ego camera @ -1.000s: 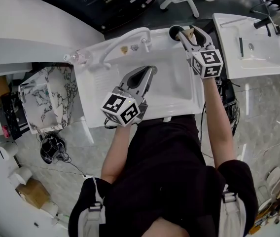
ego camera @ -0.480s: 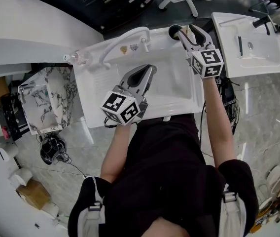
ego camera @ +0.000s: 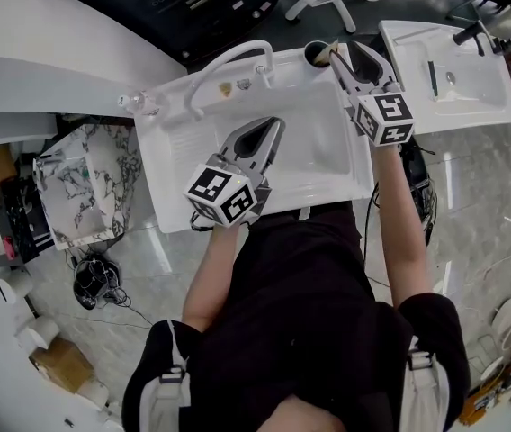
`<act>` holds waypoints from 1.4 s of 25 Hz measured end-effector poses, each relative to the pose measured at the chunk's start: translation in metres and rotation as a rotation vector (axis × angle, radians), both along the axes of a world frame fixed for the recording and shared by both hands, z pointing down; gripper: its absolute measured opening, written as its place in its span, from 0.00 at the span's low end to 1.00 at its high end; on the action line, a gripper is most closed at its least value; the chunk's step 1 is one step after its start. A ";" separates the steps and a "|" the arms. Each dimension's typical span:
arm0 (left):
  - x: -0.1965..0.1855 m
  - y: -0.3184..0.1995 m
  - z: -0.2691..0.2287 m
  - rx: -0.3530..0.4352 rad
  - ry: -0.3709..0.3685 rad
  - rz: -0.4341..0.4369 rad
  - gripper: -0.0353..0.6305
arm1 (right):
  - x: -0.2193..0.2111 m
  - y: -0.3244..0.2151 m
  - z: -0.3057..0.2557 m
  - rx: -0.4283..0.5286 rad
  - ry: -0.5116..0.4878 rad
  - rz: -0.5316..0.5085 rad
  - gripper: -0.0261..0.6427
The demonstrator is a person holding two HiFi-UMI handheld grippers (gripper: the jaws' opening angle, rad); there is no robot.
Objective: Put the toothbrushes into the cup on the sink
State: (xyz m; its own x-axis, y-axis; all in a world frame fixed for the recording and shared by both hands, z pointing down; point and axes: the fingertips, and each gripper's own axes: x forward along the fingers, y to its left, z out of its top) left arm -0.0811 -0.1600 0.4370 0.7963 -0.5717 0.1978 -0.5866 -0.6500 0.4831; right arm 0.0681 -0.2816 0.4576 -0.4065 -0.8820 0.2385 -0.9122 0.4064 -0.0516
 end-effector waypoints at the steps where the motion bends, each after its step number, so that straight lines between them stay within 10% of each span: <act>1: 0.000 0.002 -0.001 0.004 0.001 0.004 0.06 | 0.000 0.004 -0.005 0.011 0.000 0.001 0.33; 35: 0.048 0.113 -0.043 0.093 -0.007 -0.113 0.06 | -0.005 0.209 -0.094 0.143 -0.185 -0.282 0.11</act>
